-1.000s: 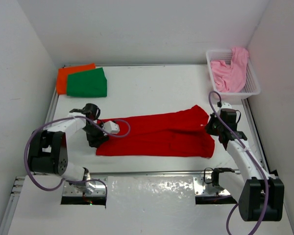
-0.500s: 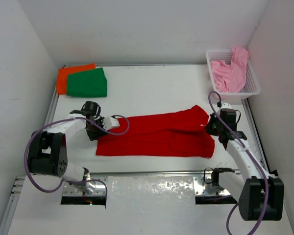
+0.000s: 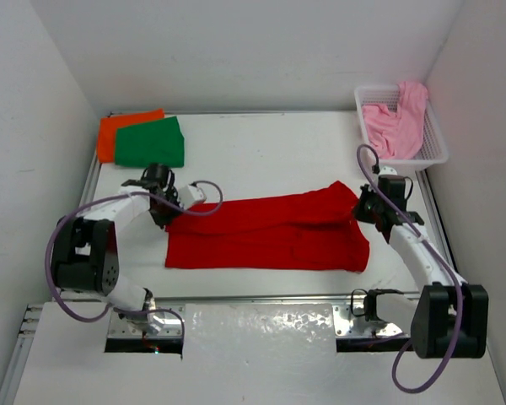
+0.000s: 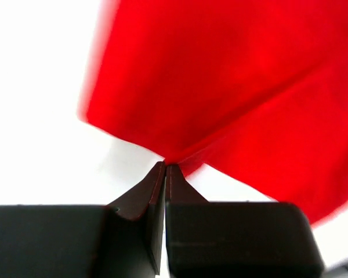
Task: Fold and stack the t-shirts
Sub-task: Fold the other side of the tshirt into a rectangle
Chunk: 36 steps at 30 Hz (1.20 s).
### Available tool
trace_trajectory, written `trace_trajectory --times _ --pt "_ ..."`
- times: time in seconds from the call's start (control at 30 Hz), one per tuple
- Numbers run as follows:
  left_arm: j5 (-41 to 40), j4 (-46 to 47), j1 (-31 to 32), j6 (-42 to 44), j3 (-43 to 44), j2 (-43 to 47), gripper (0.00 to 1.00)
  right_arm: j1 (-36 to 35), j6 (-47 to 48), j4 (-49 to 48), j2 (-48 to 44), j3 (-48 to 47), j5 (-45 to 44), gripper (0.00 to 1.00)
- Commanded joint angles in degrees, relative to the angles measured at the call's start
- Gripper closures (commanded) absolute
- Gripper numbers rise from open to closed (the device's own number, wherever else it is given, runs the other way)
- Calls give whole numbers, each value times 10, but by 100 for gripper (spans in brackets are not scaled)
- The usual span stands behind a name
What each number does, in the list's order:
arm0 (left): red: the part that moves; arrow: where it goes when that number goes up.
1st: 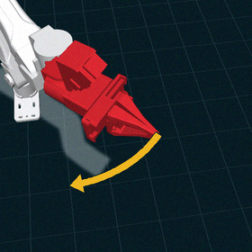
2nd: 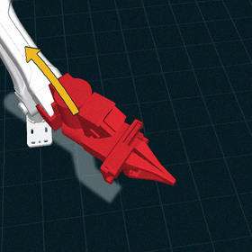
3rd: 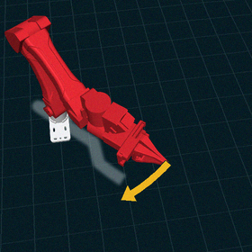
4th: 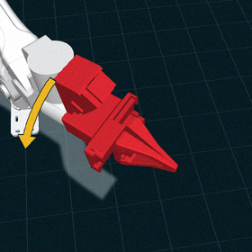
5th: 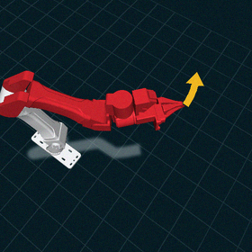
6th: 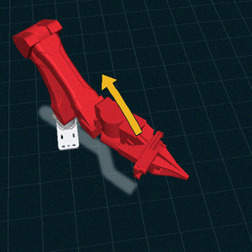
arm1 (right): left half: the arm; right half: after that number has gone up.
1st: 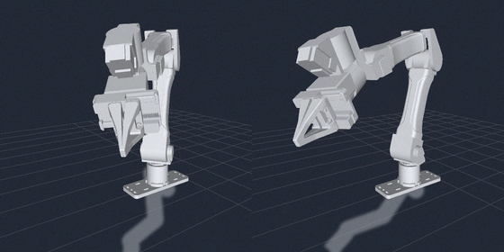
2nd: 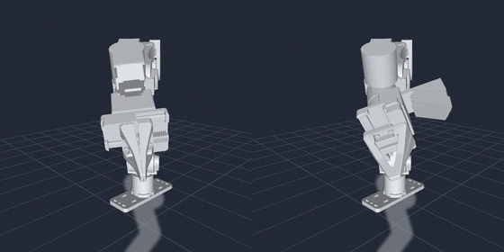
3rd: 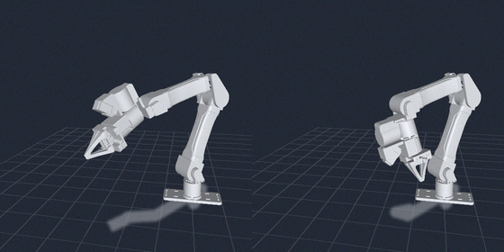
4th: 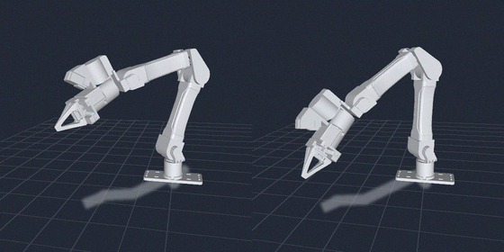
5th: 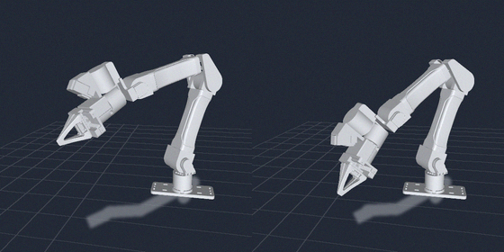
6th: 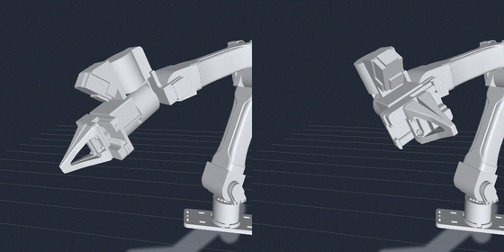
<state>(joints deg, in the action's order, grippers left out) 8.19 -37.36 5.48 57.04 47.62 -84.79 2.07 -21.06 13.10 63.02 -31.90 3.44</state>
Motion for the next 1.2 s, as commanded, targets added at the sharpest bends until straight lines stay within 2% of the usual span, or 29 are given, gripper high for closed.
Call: trace_trajectory --times 0.0,0.23,0.37,0.57,0.67,0.7,0.77,0.87,0.97,1.07,1.17 --pt "-1 55 -7 -78 79 -42 100 0 19 -47 45 -71 2 100" --pt "-19 89 -26 -134 178 -97 100 0 36 -51 145 -195 22 100" --pt "2 89 -27 -150 216 -104 100 0 40 -41 156 -224 23 100" --pt "-8 125 -38 -152 168 -64 100 0 63 -27 110 -203 10 100" --pt "-21 146 -55 -169 157 -46 100 0 49 -41 97 -180 26 100" --pt "-20 149 -77 -174 158 -48 100 0 48 -53 97 -173 28 100" --pt "-26 150 -80 -170 170 -64 100 0 48 -53 136 -199 28 100" --pt "-7 149 -80 -187 194 -88 100 0 38 -66 217 -302 47 100" --pt "-4 165 -80 -200 201 -98 100 0 32 -63 274 -363 50 100" --pt "3 177 -80 -204 201 -101 100 0 30 -57 312 -384 58 100" --pt "44 156 -78 -181 192 -87 100 -1 28 -63 299 -359 64 100"
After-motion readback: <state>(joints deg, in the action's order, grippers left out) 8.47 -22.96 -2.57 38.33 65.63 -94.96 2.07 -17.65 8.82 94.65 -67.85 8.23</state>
